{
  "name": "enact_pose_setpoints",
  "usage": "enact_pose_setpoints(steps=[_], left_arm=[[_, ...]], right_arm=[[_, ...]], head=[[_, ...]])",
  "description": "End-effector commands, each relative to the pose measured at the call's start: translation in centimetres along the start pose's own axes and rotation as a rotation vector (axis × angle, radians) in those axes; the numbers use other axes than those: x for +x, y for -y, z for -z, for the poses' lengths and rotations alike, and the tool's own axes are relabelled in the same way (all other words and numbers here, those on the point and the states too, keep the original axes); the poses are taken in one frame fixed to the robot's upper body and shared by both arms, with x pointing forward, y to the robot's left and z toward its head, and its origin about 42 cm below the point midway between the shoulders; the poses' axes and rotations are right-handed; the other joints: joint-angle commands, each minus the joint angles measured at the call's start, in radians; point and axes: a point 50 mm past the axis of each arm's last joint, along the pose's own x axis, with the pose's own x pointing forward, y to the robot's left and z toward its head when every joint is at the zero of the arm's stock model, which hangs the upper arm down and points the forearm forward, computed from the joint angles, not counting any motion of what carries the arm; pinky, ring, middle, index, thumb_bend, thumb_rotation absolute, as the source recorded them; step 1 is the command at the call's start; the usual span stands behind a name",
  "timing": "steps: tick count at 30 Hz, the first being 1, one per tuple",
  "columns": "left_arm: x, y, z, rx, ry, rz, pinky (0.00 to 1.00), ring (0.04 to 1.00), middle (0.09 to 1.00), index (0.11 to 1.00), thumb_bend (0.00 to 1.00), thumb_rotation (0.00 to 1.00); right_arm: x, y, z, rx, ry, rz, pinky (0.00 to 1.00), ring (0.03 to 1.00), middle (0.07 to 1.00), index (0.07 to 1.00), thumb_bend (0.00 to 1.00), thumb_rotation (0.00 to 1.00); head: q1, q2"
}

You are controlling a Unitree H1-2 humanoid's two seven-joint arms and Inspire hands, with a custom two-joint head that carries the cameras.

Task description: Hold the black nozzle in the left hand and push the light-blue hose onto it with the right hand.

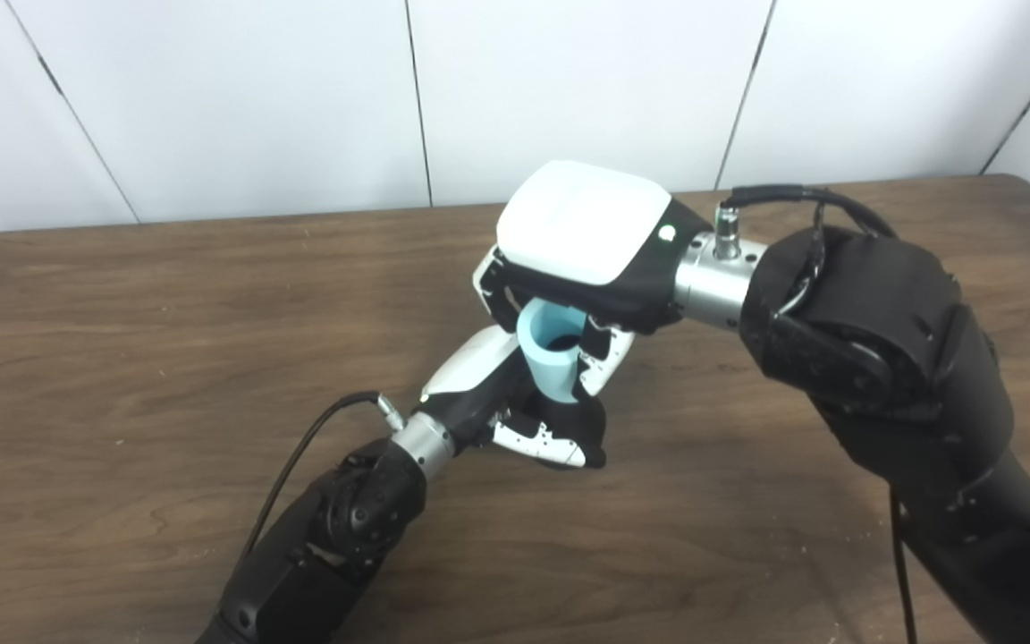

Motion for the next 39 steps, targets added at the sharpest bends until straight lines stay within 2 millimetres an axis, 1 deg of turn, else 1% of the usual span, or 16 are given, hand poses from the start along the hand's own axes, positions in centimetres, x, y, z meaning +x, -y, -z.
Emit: enact_pose_setpoints(steps=[1, 3, 5, 8, 11, 13, 15, 18, 20, 21, 23, 25, 29, 34, 36, 39], left_arm=[[-2.9, 7.3, 4.0, -0.108, -0.256, 0.374, 0.73, 0.793, 0.691, 0.410, 0.64, 0.38], [-2.9, 7.3, 4.0, -0.107, -0.256, 0.374, 0.72, 0.790, 0.689, 0.410, 0.64, 0.38], [-2.8, 7.2, 4.0, -0.107, -0.257, 0.375, 0.71, 0.793, 0.689, 0.411, 0.64, 0.38], [-2.8, 7.2, 4.0, -0.108, -0.257, 0.377, 0.74, 0.801, 0.689, 0.413, 0.64, 0.38], [-2.9, 7.2, 4.0, -0.108, -0.257, 0.377, 0.73, 0.796, 0.689, 0.414, 0.64, 0.38], [-2.9, 7.1, 4.1, -0.109, -0.258, 0.377, 0.72, 0.793, 0.689, 0.414, 0.64, 0.38], [-2.9, 7.1, 4.0, -0.109, -0.260, 0.377, 0.71, 0.788, 0.687, 0.414, 0.64, 0.38], [-2.9, 7.1, 4.0, -0.111, -0.259, 0.376, 0.71, 0.786, 0.686, 0.414, 0.64, 0.38], [-2.9, 7.1, 4.0, -0.113, -0.259, 0.375, 0.72, 0.787, 0.686, 0.414, 0.64, 0.38], [-2.9, 7.1, 4.0, -0.113, -0.258, 0.374, 0.72, 0.787, 0.686, 0.414, 0.64, 0.38], [-2.9, 7.1, 4.0, -0.114, -0.258, 0.374, 0.72, 0.787, 0.686, 0.414, 0.64, 0.38], [-2.9, 7.1, 4.0, -0.114, -0.258, 0.374, 0.72, 0.787, 0.686, 0.414, 0.64, 0.38], [-3.0, 7.1, 4.0, -0.114, -0.258, 0.374, 0.70, 0.779, 0.686, 0.414, 0.64, 0.38], [-2.9, 7.2, 4.0, -0.113, -0.258, 0.375, 0.70, 0.774, 0.685, 0.418, 0.65, 0.38], [-2.9, 7.2, 4.0, -0.113, -0.258, 0.375, 0.69, 0.770, 0.685, 0.419, 0.65, 0.38], [-2.9, 7.2, 4.0, -0.112, -0.258, 0.376, 0.69, 0.768, 0.684, 0.419, 0.65, 0.38]], right_arm=[[-0.4, -0.9, 2.2, 0.041, -0.057, -0.045, 0.17, 0.446, 0.470, 0.496, 0.52, 0.00], [-0.5, -1.2, 2.8, 0.073, -0.071, -0.050, 0.25, 0.405, 0.508, 0.505, 0.52, 0.00], [-0.6, -1.5, 3.3, 0.112, -0.080, -0.054, 0.31, 0.414, 0.502, 0.503, 0.52, 0.00], [-0.9, -2.2, 3.8, 0.170, -0.087, -0.058, 0.29, 0.389, 0.461, 0.520, 0.52, 0.00], [-1.1, -2.9, 3.9, 0.201, -0.086, -0.058, 0.28, 0.402, 0.457, 0.519, 0.52, 0.00], [-1.2, -3.2, 3.9, 0.207, -0.078, -0.055, 0.30, 0.411, 0.461, 0.517, 0.52, 0.00], [-1.2, -3.4, 3.9, 0.203, -0.072, -0.058, 0.35, 0.444, 0.472, 0.500, 0.52, 0.00], [-1.2, -3.6, 3.9, 0.201, -0.066, -0.067, 0.38, 0.468, 0.474, 0.485, 0.52, 0.00], [-1.2, -3.6, 3.8, 0.202, -0.065, -0.072, 0.36, 0.445, 0.484, 0.491, 0.52, 0.00], [-1.2, -3.6, 3.7, 0.202, -0.064, -0.076, 0.32, 0.419, 0.485, 0.499, 0.52, 0.00], [-1.2, -3.7, 3.5, 0.201, -0.063, -0.079, 0.27, 0.402, 0.483, 0.504, 0.52, 0.00], [-1.2, -3.7, 3.3, 0.201, -0.057, -0.082, 0.24, 0.394, 0.481, 0.504, 0.52, 0.00], [-1.2, -3.7, 2.6, 0.191, -0.047, -0.083, 0.23, 0.400, 0.484, 0.503, 0.52, 0.00], [-1.1, -3.5, 2.2, 0.170, -0.034, -0.068, 0.17, 0.399, 0.502, 0.484, 0.52, 0.00], [-1.1, -3.4, 2.2, 0.164, -0.032, -0.058, 0.18, 0.371, 0.473, 0.524, 0.51, 0.00], [-1.2, -3.4, 2.1, 0.158, -0.029, -0.041, 0.24, 0.372, 0.474, 0.551, 0.51, 0.00]], head=[[-0.001, 0.001], [-0.001, 0.001], [-0.001, 0.001], [-0.001, 0.001], [0.001, 0.004], [0.001, 0.004], [0.000, 0.005], [0.000, 0.005], [0.000, 0.005], [0.000, 0.005], [0.000, 0.005], [0.000, 0.005], [-0.001, 0.006], [-0.001, 0.006], [-0.001, 0.006], [-0.003, 0.008]])
